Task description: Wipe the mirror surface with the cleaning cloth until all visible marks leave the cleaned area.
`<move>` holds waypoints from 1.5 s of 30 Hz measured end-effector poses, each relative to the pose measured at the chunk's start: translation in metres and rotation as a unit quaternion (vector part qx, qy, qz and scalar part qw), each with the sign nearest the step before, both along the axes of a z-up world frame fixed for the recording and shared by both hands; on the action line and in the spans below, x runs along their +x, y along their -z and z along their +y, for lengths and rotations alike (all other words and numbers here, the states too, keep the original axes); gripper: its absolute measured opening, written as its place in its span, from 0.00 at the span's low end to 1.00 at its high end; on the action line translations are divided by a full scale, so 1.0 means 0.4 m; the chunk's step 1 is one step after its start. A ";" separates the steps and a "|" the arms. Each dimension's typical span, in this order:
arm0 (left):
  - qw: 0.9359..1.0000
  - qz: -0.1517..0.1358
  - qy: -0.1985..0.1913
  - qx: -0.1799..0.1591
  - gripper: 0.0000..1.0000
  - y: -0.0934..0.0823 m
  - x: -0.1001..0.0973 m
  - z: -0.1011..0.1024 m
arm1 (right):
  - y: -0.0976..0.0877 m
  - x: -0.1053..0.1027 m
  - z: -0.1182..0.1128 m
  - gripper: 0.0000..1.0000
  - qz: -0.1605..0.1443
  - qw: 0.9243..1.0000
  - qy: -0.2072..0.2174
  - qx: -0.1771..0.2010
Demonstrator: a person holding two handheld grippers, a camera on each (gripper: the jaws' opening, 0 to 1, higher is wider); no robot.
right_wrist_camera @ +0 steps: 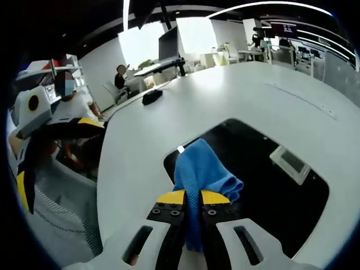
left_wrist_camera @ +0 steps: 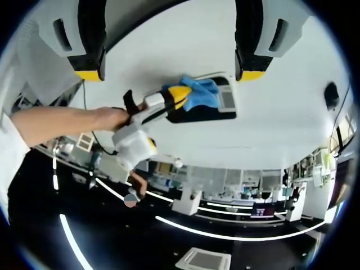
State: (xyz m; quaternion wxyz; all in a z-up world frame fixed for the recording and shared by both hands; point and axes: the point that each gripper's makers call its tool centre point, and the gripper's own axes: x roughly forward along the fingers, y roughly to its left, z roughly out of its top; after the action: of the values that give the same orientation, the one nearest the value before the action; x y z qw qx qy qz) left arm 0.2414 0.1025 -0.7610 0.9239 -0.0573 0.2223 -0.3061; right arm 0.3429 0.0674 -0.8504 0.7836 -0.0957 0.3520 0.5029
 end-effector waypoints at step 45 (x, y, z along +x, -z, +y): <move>1.000 -0.001 0.001 0.008 0.95 0.002 -0.002 0.000 | -0.003 -0.015 -0.087 0.03 -0.001 1.000 0.006 -0.021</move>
State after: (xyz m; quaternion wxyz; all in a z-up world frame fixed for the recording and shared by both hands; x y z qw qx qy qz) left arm 0.2406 0.1023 -0.7617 0.9242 -0.0495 0.2235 -0.3057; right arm 0.3368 0.0327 -0.8494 0.7848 -0.1105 0.3624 0.4904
